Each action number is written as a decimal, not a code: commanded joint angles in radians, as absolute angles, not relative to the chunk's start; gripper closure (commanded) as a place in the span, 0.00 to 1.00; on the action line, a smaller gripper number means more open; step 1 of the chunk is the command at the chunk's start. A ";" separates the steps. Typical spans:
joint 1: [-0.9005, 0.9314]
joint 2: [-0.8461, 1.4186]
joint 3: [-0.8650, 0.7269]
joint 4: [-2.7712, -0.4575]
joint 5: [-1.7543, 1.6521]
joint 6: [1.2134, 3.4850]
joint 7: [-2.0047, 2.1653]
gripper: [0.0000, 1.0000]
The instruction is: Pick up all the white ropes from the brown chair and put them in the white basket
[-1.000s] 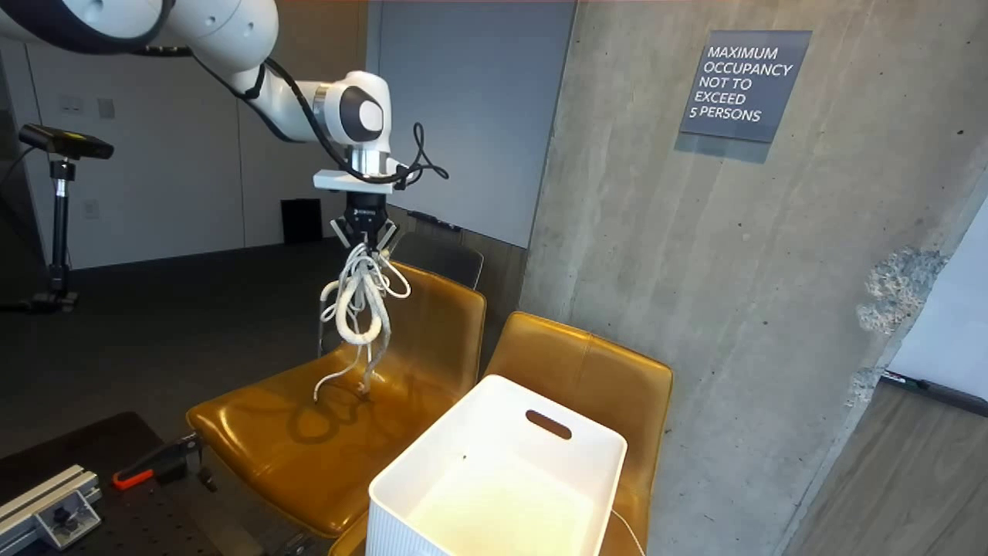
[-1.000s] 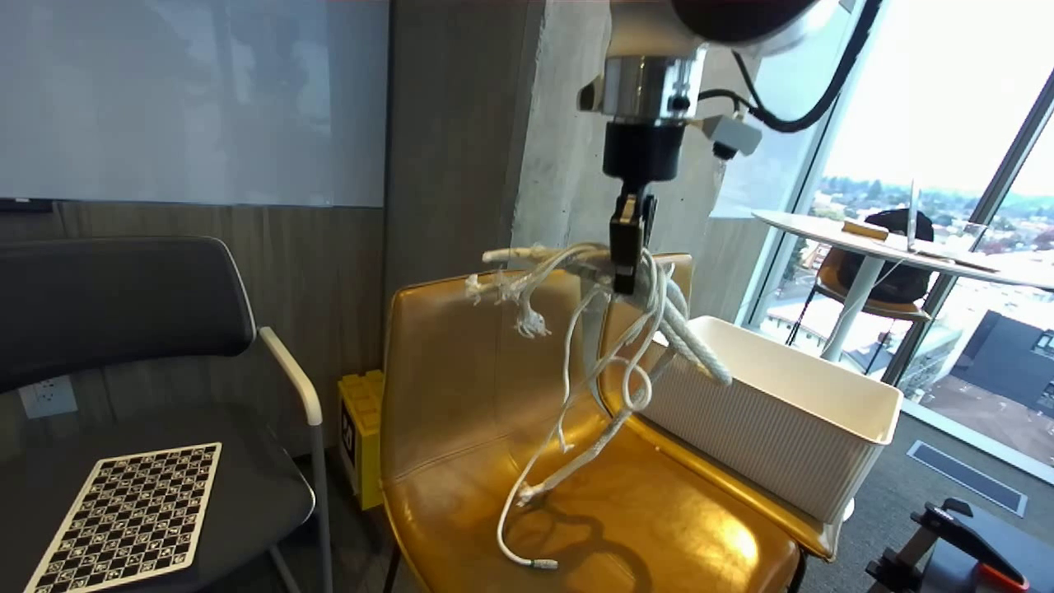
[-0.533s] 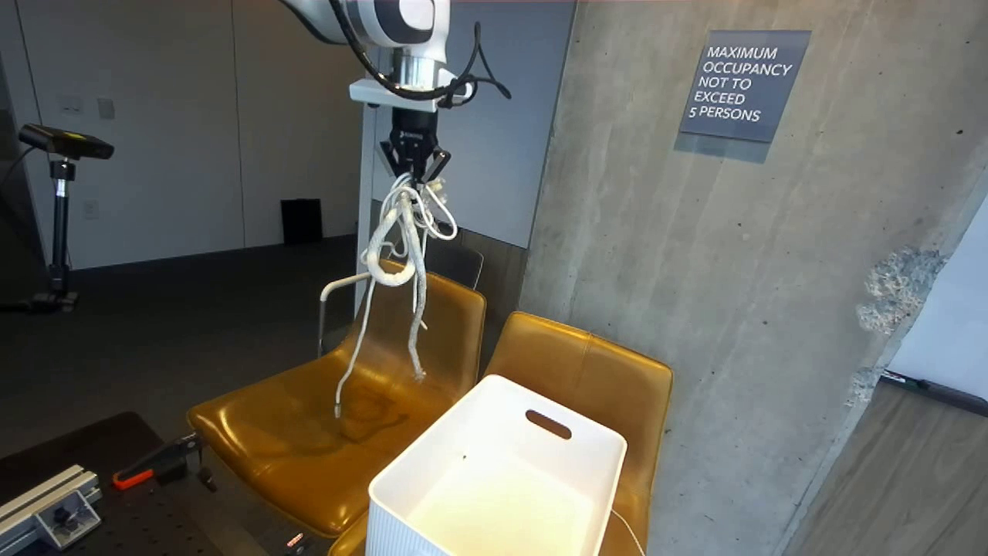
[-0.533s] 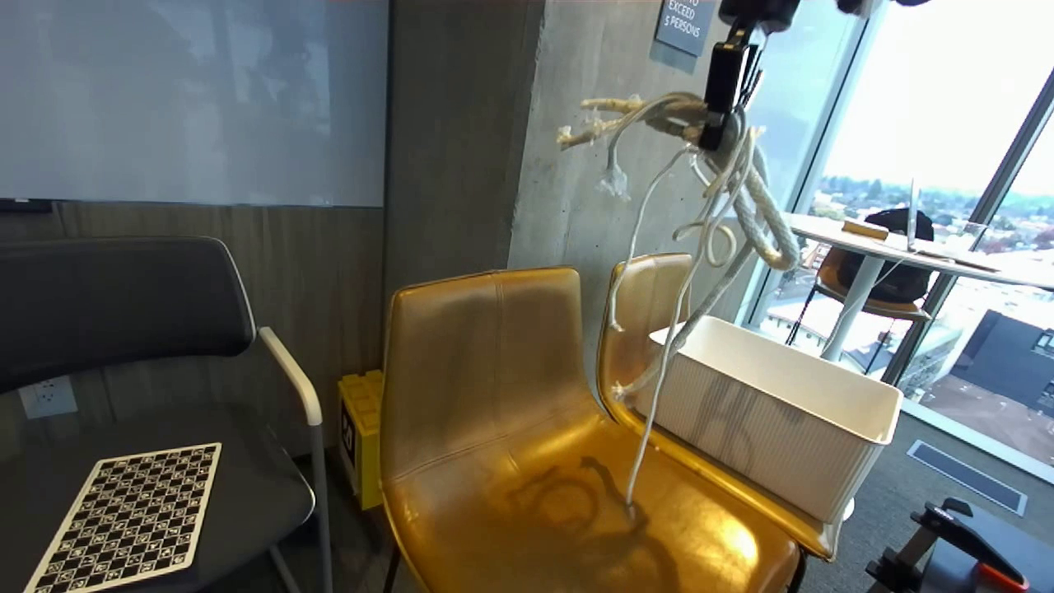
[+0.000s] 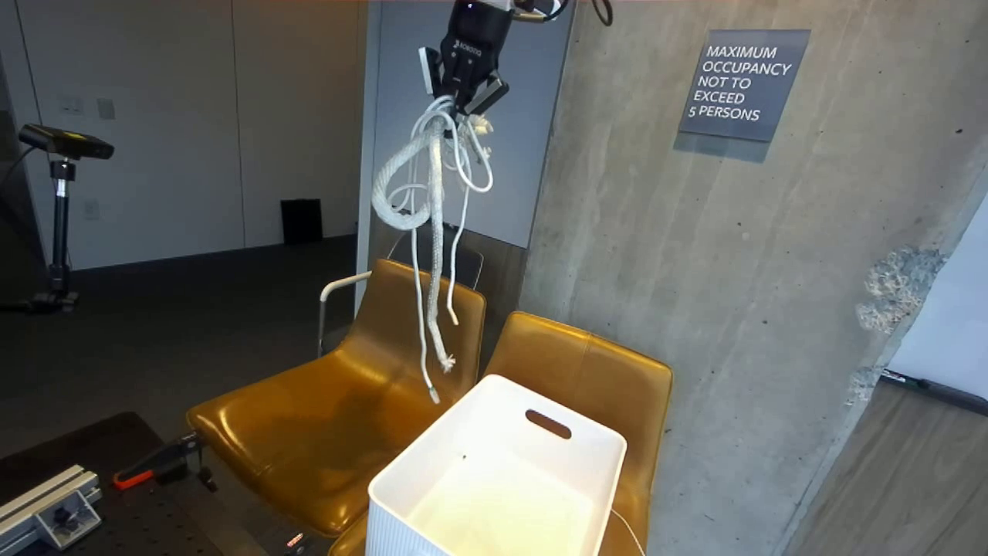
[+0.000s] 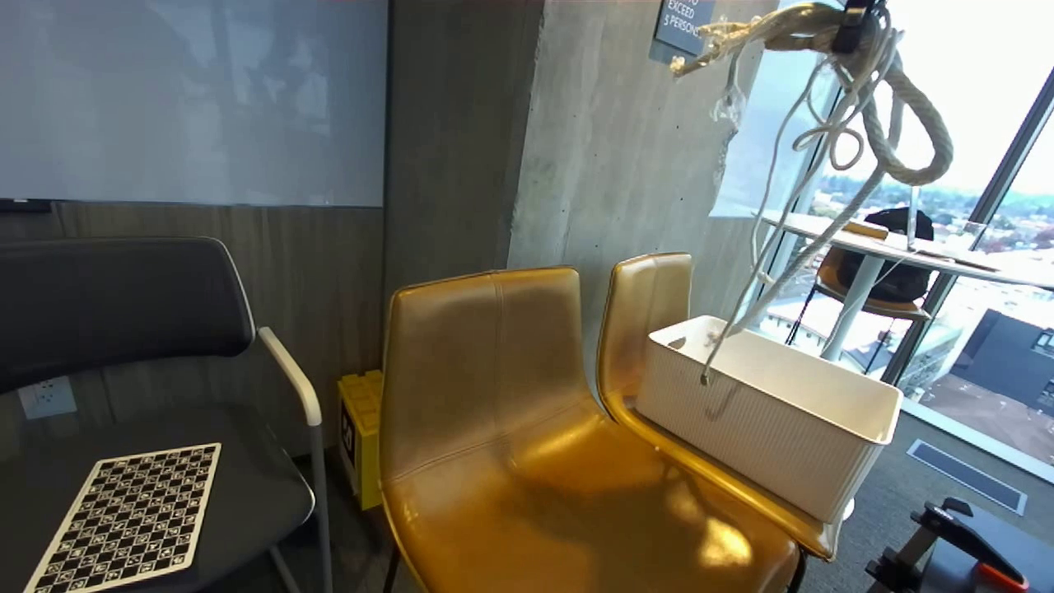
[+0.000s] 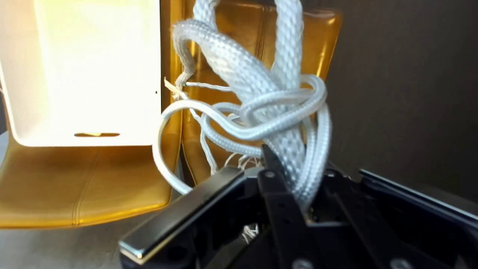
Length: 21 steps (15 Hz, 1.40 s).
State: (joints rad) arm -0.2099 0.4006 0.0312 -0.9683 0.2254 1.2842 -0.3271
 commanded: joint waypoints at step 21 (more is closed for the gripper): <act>-0.428 0.797 0.021 -0.418 0.200 1.297 -0.534 0.96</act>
State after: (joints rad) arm -0.4275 0.7744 0.0310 -0.4544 0.2552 1.2350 -0.4830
